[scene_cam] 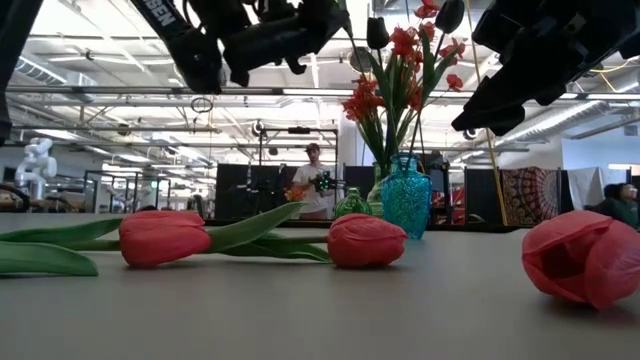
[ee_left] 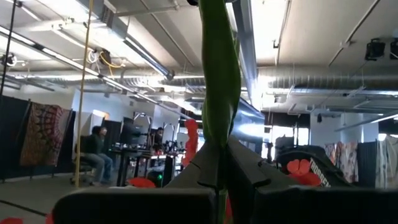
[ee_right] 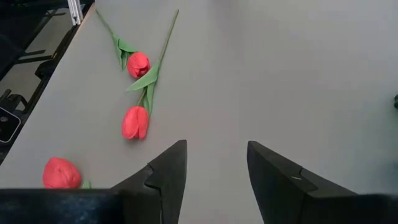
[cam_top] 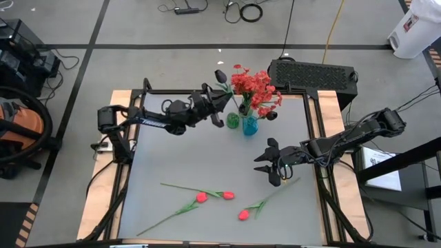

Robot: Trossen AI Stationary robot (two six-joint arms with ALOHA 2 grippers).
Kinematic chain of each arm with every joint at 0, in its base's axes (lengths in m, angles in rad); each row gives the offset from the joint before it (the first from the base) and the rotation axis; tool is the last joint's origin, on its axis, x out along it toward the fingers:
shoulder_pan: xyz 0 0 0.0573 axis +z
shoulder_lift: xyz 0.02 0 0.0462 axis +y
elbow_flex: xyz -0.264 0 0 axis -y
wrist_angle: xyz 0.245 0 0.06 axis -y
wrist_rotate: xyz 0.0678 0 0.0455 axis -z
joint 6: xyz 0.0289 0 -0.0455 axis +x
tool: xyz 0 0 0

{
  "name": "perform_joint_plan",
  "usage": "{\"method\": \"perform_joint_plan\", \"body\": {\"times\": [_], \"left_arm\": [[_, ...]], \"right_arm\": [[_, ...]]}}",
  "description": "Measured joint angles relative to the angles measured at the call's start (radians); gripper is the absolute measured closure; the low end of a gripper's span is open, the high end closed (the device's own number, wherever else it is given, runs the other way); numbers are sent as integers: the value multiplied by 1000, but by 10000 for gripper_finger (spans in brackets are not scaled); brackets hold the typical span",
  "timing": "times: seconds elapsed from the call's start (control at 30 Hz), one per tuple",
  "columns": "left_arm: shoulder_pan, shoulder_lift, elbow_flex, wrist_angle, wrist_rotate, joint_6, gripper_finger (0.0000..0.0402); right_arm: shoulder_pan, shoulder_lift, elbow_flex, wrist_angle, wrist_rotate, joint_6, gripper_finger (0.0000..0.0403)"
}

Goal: Sort flowers into vase by color
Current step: Put the black flower into the blue vase

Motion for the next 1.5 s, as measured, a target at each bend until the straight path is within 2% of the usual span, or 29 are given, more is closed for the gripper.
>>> {"method": "perform_joint_plan", "body": {"times": [0.53, 0.83, 1.2, 1.33, 1.5], "left_arm": [[0, 117, 95, 3, 0, -32, 387], [0, 121, 96, -11, 2, -26, 387], [0, 120, 96, -104, 10, -25, 386], [1, 120, 96, -104, 55, -25, 370], [1, 120, 96, -107, 71, -21, 311]], "right_arm": [[0, 0, 0, 0, 0, 0, 243], [0, 0, 0, 0, 0, 0, 243], [0, 0, 0, 0, -1, 4, 243], [0, 0, 0, 0, -1, 5, 243], [0, 0, 0, 0, -1, 5, 243]]}}
